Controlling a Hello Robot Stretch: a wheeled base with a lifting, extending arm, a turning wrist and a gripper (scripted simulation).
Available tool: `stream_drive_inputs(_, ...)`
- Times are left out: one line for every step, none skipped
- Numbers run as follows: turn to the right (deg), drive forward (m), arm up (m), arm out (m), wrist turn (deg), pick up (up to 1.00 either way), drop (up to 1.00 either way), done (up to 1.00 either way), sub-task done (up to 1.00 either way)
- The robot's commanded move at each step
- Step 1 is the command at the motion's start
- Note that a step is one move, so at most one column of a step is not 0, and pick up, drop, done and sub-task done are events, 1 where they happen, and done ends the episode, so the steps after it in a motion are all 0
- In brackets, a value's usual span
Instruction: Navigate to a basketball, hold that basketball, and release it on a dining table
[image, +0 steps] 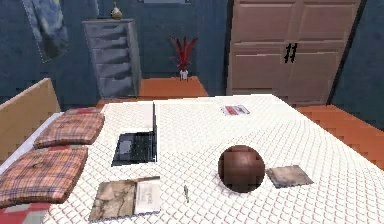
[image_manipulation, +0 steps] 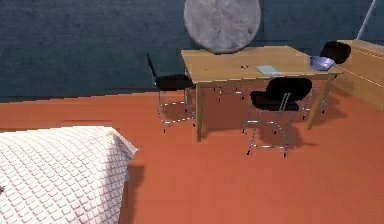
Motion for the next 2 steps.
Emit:
stream_drive_inputs(-45.0, 0.00, 0.00, 0.00, 0.0, 0.00, 0.00, 0.00, 0.00)
stream_drive_inputs(-24.0, 0.00, 0.00, 0.00, 0.0, 0.00, 0.00, 0.00, 0.00)
